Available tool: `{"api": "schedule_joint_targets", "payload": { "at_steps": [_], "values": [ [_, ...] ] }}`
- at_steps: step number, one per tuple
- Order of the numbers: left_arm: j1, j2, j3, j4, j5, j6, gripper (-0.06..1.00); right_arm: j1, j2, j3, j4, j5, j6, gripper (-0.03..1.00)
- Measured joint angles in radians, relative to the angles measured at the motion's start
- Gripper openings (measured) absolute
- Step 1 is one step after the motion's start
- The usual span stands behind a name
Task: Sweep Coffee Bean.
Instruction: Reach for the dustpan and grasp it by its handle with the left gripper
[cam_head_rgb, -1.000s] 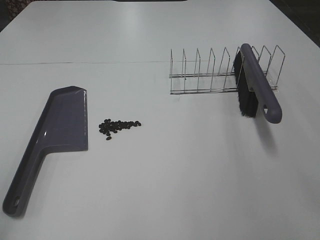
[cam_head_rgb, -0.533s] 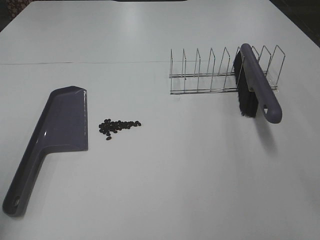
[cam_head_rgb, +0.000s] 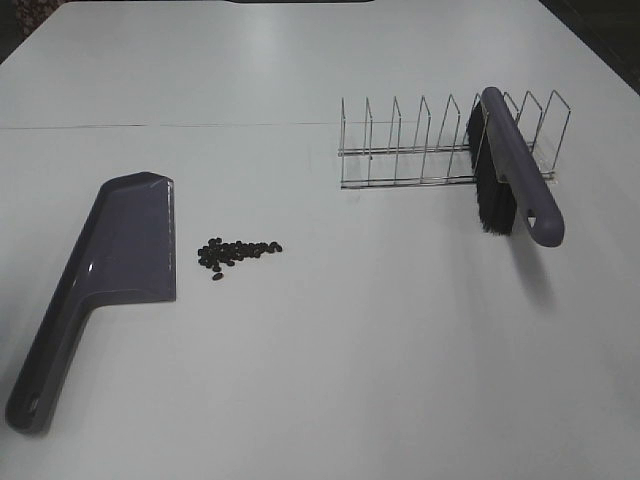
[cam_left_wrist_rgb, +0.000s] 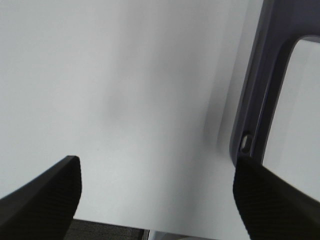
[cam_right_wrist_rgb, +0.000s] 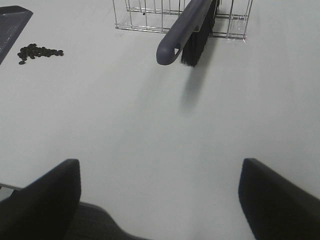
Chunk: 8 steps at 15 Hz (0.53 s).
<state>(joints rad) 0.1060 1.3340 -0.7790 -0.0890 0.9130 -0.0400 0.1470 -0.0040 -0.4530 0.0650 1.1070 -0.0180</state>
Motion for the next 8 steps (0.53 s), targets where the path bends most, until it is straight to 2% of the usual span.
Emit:
{"api": "schedule_joint_targets", "payload": {
  "at_steps": [2, 3, 6, 8],
  "values": [
    [-0.083, 0.096, -0.032, -0.001, -0.04, -0.047, 0.76, 0.0, 0.0, 0.0, 0.0, 0.0, 0.0, 0.75],
    [-0.182, 0.197, -0.071, -0.004, -0.09, -0.089, 0.76, 0.0, 0.0, 0.0, -0.001, 0.0, 0.0, 0.75],
    [-0.25, 0.322, -0.085, -0.014, -0.163, -0.151, 0.76, 0.0, 0.0, 0.0, -0.001, 0.0, 0.0, 0.75],
    [-0.251, 0.401, -0.086, -0.031, -0.218, -0.169, 0.76, 0.0, 0.0, 0.0, -0.001, 0.0, 0.0, 0.75]
  ]
}}
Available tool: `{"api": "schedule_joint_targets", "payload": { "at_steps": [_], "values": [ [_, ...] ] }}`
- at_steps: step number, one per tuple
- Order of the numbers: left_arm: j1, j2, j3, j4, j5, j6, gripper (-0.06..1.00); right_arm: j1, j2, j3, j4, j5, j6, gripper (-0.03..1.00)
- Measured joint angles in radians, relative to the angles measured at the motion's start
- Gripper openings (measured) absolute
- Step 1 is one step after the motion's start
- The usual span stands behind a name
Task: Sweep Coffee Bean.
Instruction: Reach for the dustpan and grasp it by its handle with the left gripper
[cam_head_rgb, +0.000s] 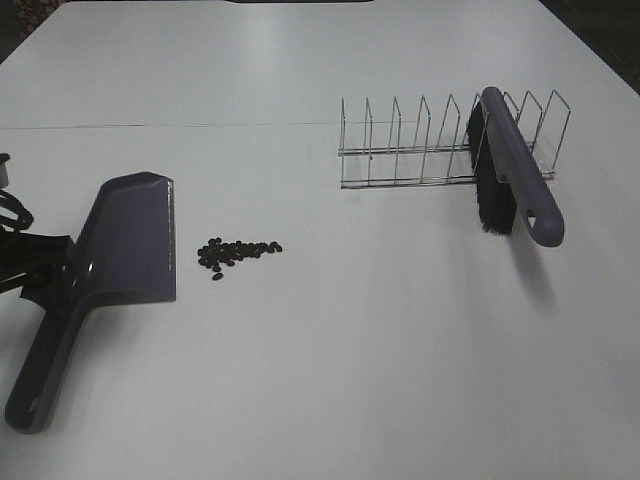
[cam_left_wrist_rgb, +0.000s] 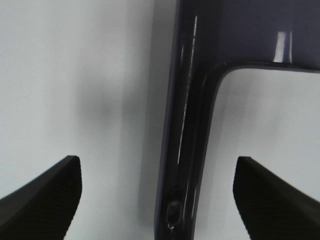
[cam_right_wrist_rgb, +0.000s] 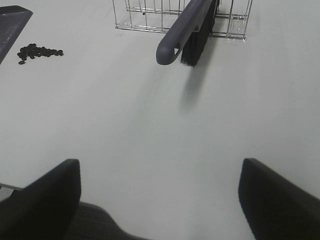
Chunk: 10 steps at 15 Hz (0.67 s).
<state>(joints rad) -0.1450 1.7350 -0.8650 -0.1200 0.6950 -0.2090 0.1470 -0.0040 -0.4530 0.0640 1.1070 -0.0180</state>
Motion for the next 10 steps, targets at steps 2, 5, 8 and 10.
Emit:
{"api": "schedule_joint_targets", "payload": {
  "at_steps": [2, 5, 8, 10],
  "values": [
    [0.0, 0.049, 0.0, -0.01, -0.031, 0.006, 0.76, 0.0, 0.0, 0.0, 0.0, 0.0, 0.0, 0.75],
    [0.0, 0.153, -0.002, -0.052, -0.064, 0.032, 0.76, 0.0, 0.0, 0.0, 0.0, 0.0, 0.0, 0.75],
    [0.0, 0.176, -0.028, -0.053, -0.063, 0.032, 0.76, 0.0, 0.0, 0.0, 0.0, 0.0, 0.0, 0.75],
    [-0.004, 0.196, -0.065, -0.052, -0.057, 0.032, 0.76, 0.0, 0.0, 0.0, 0.0, 0.0, 0.0, 0.75]
  ]
}}
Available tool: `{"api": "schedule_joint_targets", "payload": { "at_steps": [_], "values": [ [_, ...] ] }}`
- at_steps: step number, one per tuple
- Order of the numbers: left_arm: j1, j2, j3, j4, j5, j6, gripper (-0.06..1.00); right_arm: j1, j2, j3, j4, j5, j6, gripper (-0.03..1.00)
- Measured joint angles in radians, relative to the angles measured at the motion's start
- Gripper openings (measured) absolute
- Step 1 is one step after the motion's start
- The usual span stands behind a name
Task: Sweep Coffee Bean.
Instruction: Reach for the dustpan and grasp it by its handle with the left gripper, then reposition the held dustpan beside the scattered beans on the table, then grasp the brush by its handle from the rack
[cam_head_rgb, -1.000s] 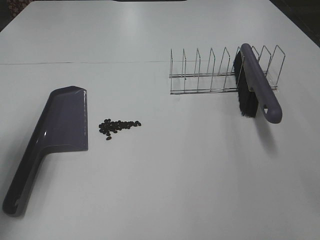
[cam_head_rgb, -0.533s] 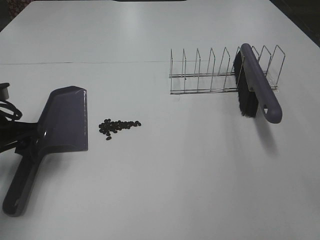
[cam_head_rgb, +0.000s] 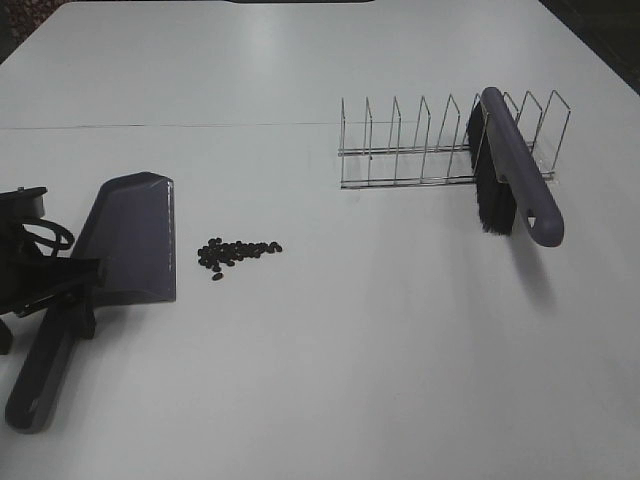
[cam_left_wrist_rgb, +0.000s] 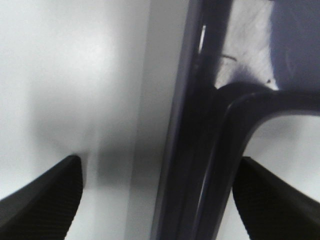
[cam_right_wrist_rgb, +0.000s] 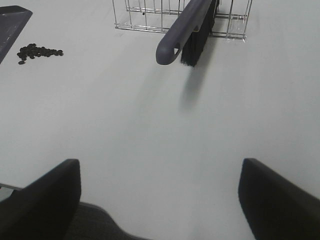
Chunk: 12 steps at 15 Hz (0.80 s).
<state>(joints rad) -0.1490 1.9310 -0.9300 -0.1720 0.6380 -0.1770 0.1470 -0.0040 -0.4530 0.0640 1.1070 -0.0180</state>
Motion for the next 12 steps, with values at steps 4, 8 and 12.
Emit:
{"api": "schedule_joint_targets", "payload": {
  "at_steps": [4, 8, 12],
  "values": [
    [-0.001, 0.038, -0.066, 0.001, 0.032, 0.001, 0.66, 0.0, 0.0, 0.0, 0.0, 0.0, 0.0, 0.75],
    [-0.001, 0.047, -0.072, 0.014, 0.041, 0.029, 0.33, 0.0, 0.0, 0.0, 0.0, 0.0, 0.0, 0.75],
    [-0.004, 0.049, -0.075, 0.065, 0.057, 0.045, 0.33, 0.0, 0.0, 0.0, -0.003, 0.0, 0.024, 0.75]
  ]
}}
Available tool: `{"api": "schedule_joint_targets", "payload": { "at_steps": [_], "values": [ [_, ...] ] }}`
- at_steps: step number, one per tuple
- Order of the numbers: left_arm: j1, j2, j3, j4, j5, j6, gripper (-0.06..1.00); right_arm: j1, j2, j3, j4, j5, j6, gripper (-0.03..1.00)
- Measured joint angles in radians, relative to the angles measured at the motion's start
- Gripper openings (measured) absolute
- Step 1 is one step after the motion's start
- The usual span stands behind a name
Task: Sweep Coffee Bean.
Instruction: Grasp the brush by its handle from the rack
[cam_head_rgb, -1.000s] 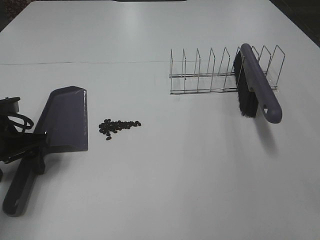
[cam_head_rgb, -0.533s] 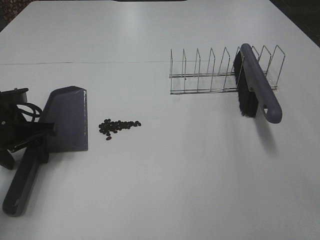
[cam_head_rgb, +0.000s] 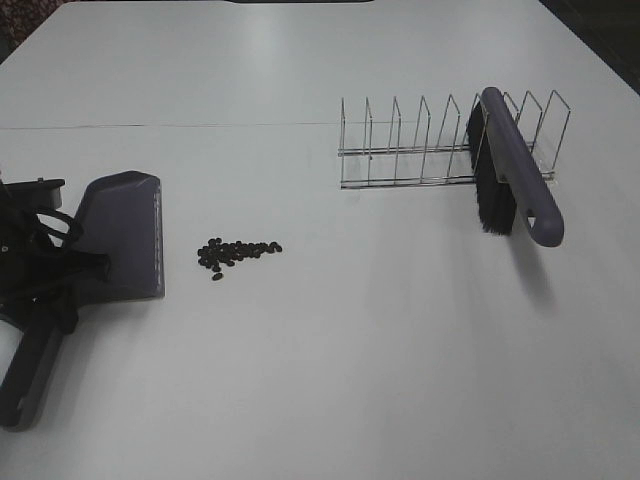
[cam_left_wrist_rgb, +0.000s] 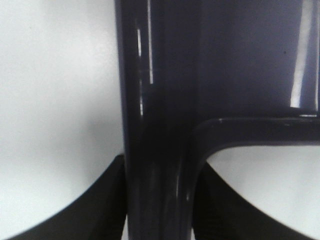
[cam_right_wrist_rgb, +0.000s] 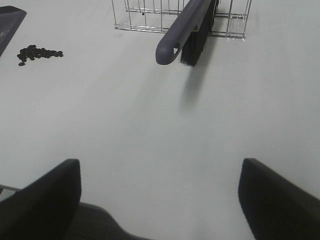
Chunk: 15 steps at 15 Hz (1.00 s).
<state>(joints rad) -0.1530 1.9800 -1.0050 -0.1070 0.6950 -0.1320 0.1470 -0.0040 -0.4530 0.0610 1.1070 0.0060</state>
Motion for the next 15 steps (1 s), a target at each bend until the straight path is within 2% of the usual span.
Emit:
{"api": "schedule_joint_targets", "payload": {
  "at_steps": [3, 5, 7, 12, 15],
  "values": [
    [-0.001, 0.0, -0.002, 0.098, 0.018, -0.005, 0.33, 0.0, 0.042, -0.02, -0.015, 0.007, 0.076, 0.75],
    [-0.001, 0.0, -0.002, 0.187, 0.038, -0.026, 0.33, 0.0, 0.133, -0.055, -0.015, 0.009, 0.093, 0.75],
    [-0.001, 0.0, -0.002, 0.235, 0.058, -0.034, 0.33, 0.0, 0.273, -0.131, -0.014, 0.009, 0.093, 0.75],
    [-0.001, -0.065, 0.006, 0.304, 0.056, -0.065, 0.33, 0.0, 0.612, -0.372, -0.014, 0.062, 0.094, 0.75],
    [-0.001, -0.117, 0.006, 0.314, 0.055, -0.078, 0.33, 0.0, 0.776, -0.491, -0.014, 0.107, 0.088, 0.75]
  ]
}}
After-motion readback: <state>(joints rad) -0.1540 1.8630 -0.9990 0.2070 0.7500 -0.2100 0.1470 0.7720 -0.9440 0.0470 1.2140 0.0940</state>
